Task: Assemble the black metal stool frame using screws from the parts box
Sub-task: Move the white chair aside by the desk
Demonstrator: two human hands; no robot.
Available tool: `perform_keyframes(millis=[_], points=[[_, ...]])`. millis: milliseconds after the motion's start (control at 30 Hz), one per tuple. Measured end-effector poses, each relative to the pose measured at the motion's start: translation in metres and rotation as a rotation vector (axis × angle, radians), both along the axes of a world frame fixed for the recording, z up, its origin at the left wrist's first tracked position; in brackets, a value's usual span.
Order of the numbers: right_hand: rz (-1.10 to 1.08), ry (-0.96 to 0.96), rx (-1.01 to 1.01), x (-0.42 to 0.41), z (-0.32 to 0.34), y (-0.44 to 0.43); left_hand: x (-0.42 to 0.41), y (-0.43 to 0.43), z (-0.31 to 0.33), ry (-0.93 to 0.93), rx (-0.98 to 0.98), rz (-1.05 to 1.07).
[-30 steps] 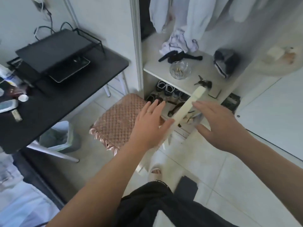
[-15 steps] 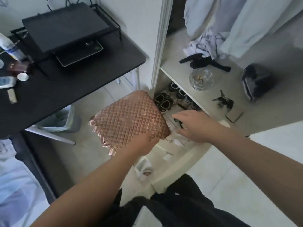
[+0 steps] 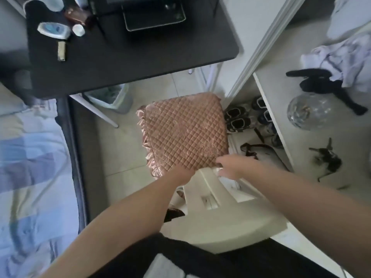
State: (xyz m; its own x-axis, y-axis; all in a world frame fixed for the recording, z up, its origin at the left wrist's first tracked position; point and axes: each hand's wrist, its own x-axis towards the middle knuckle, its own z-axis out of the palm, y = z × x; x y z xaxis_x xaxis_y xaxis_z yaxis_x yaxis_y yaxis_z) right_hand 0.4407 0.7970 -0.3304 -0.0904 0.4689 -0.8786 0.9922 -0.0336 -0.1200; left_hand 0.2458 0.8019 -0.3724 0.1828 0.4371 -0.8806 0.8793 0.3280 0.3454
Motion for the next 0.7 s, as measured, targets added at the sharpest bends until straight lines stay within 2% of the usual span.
perform_keyframes(millis=[133, 233, 367, 433, 567, 700], points=[[-0.202, 0.076, -0.096, 0.001, -0.026, 0.003, 0.006, -0.010, -0.009, 0.057, -0.203, 0.323], [-0.413, 0.112, -0.188, 0.002, -0.039, -0.001, 0.012, -0.011, -0.018, 0.080, -0.231, 0.390], [-0.862, 0.157, -0.367, -0.006, -0.048, -0.006, 0.011, -0.004, -0.020, 0.097, -0.287, 0.466], [-1.016, 0.140, -0.378, -0.011, -0.049, -0.008, 0.007, -0.008, -0.024, 0.108, -0.354, 0.586], [-1.227, 0.160, -0.496, -0.016, -0.054, -0.018, 0.007, -0.037, -0.037, 0.089, -0.548, 0.854], [-1.275, 0.148, -0.604, -0.010, -0.060, -0.022, 0.006, -0.042, -0.051, 0.052, -0.611, 0.936]])
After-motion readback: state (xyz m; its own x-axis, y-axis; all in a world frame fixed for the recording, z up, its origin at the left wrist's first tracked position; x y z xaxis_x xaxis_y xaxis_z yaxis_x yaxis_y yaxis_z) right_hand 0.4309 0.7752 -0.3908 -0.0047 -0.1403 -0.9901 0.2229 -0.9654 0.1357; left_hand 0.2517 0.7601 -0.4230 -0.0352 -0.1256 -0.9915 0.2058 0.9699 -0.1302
